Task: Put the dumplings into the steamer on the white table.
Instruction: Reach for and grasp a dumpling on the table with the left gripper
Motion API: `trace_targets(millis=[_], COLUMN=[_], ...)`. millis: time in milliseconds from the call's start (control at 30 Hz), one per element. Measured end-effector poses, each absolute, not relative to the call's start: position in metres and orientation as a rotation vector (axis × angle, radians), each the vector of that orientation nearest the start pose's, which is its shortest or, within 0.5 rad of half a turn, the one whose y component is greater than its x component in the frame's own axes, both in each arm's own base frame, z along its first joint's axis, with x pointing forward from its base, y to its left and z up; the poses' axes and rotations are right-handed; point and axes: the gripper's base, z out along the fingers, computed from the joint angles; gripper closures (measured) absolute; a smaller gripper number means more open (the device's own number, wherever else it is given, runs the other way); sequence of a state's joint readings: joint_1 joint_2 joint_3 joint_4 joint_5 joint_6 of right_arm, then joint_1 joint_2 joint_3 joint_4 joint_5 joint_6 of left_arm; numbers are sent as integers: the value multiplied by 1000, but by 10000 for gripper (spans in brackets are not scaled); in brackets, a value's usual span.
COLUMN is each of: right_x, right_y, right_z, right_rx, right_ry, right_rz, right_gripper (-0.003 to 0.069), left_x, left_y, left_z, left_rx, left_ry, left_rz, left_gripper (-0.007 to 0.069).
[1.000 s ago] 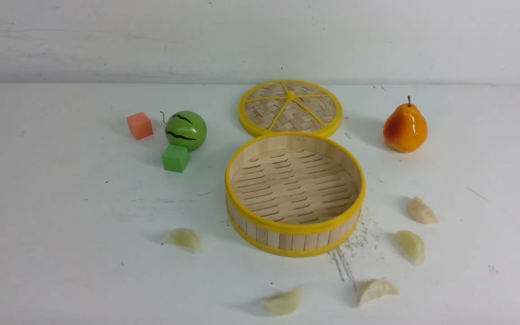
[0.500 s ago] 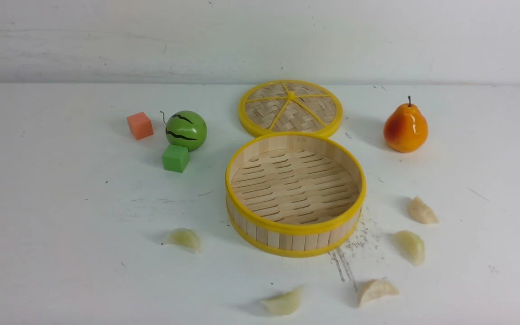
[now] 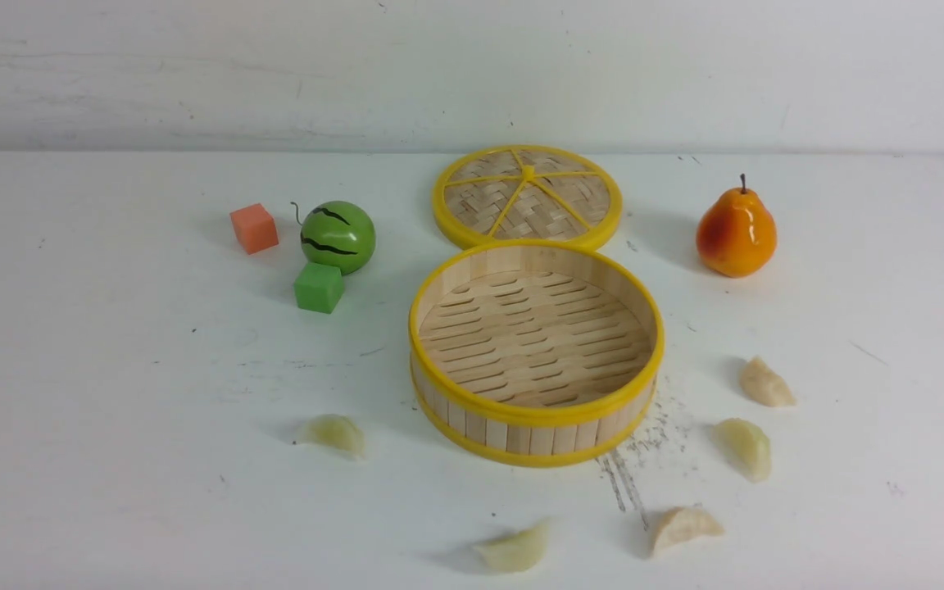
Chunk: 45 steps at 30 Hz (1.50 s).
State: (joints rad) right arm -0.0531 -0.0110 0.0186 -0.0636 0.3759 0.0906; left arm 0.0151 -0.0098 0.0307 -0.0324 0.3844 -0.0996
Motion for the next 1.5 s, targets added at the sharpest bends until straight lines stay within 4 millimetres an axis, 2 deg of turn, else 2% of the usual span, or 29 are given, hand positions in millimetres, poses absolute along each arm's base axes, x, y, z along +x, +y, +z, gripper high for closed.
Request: trace_targets(millis=[200, 267, 333, 367, 400, 433, 467, 567, 633, 833, 933, 1067, 1167, 1267, 1300, 1333, 1367, 1500], right_x=[52, 52, 53, 53, 53, 53, 53, 53, 53, 54, 53, 47, 45, 59, 66, 71, 85, 123], right_y=[-3, -1, 4, 4, 9, 10, 15, 21, 22, 19, 21, 25, 25, 25, 25, 25, 26, 33], right_z=[174, 174, 174, 175, 175, 176, 177, 181, 183, 185, 189, 224, 262, 299, 314, 315, 327, 345], right_rx=[124, 180, 318, 336, 483, 553, 713, 947, 985, 901, 836, 594, 405, 267, 191, 181, 85, -130], right_ry=[1863, 1859, 1839, 1836, 1807, 1790, 1742, 1633, 1596, 1599, 1617, 1605, 1582, 1629, 1658, 1681, 1754, 1971], right_rz=[10, 90, 264, 287, 469, 555, 753, 1056, 1111, 1027, 1007, 916, 785, 642, 578, 564, 502, 465], right_gripper=[419, 419, 419, 419, 419, 419, 419, 419, 419, 419, 419, 439, 530, 651, 669, 673, 678, 678], left_x=[53, 54, 55, 55, 56, 56, 56, 57, 57, 56, 52, 39, 37, 53, 63, 64, 78, 111], left_y=[-1, -5, -9, -9, -12, -12, -12, -10, -8, -10, -17, -24, -29, -32, -33, -33, -34, -32], left_z=[170, 174, 181, 181, 187, 188, 193, 198, 199, 199, 219, 262, 292, 310, 316, 320, 326, 334], left_rx=[-166, -314, -596, -612, -861, -924, -1133, -1296, -1307, -1262, -1068, -652, -414, -286, -241, -229, -184, -70], left_ry=[1865, 1810, 1695, 1691, 1558, 1519, 1371, 1195, 1160, 1210, 1312, 1404, 1501, 1682, 1775, 1783, 1906, 2215], left_rz=[-135, -310, -633, -646, -932, -1002, -1236, -1416, -1424, -1405, -1343, -1115, -934, -793, -740, -731, -676, -538], left_gripper=[386, 386, 386, 386, 386, 386, 386, 386, 386, 386, 386, 402, 483, 611, 639, 638, 638, 638])
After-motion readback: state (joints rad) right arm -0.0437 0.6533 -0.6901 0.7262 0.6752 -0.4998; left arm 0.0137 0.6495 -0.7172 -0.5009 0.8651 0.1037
